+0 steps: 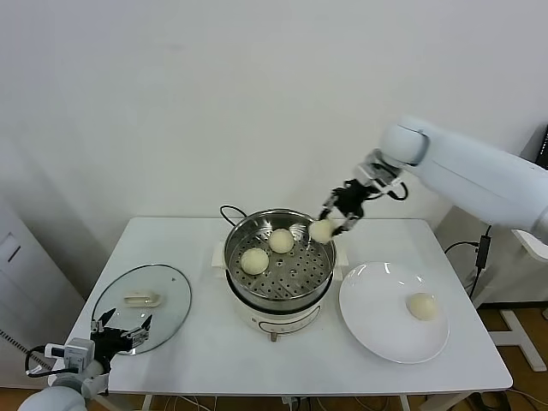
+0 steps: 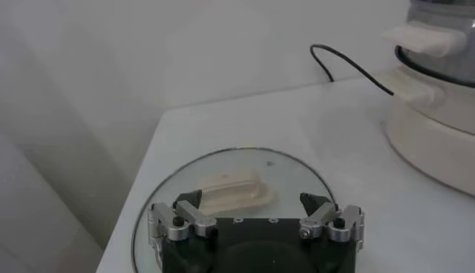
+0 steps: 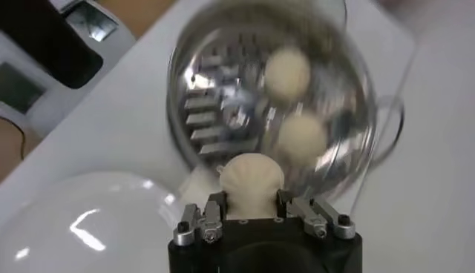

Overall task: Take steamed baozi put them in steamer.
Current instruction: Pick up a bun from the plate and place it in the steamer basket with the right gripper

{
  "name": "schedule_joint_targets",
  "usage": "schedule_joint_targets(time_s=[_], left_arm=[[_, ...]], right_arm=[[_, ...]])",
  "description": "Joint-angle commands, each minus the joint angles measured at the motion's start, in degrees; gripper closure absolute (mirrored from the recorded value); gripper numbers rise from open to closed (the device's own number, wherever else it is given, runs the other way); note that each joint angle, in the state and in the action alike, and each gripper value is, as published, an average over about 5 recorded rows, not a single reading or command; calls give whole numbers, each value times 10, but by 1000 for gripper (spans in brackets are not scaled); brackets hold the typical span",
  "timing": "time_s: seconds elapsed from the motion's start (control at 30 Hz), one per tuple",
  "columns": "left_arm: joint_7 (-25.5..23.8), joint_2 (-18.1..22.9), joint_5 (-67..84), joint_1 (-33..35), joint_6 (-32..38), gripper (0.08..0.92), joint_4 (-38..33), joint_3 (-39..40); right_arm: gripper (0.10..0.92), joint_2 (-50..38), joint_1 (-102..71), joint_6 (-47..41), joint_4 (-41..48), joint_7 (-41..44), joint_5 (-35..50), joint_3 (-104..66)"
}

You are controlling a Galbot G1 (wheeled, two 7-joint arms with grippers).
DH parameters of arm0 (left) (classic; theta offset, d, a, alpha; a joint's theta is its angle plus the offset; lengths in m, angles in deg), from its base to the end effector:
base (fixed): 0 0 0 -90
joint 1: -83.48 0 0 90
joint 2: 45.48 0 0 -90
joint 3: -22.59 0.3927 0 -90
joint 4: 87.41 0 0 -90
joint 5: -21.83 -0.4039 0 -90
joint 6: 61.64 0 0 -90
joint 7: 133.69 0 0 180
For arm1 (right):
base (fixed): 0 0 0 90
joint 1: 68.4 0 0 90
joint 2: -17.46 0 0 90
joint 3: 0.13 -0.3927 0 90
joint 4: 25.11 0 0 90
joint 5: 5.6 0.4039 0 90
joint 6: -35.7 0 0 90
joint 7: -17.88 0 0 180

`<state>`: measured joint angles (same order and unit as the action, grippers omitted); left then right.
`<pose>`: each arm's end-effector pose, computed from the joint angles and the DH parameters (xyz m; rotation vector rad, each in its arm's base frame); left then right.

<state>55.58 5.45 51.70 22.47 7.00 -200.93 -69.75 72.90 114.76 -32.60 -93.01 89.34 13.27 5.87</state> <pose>0.2412 0.1577 -0.3282 -0.0718 -2.6312 -0.2621 0.6608 -0.0025 -0.0027 2.0961 -1.1280 1.8168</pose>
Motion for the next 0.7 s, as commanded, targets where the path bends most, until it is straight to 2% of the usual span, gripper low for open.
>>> schedule_joint_targets(time_s=[0.03, 0.43, 0.7], left_arm=[[0, 0, 0, -1, 1, 177, 2, 0], [-1, -1, 0, -4, 0, 177, 4, 3], [-1, 0, 0, -2, 1, 177, 4, 3]], right_arm=[[601, 112, -8, 158, -13, 10, -55, -25], [601, 94, -34, 246, -87, 13, -137, 4], [601, 92, -63, 271, -92, 18, -196, -1]])
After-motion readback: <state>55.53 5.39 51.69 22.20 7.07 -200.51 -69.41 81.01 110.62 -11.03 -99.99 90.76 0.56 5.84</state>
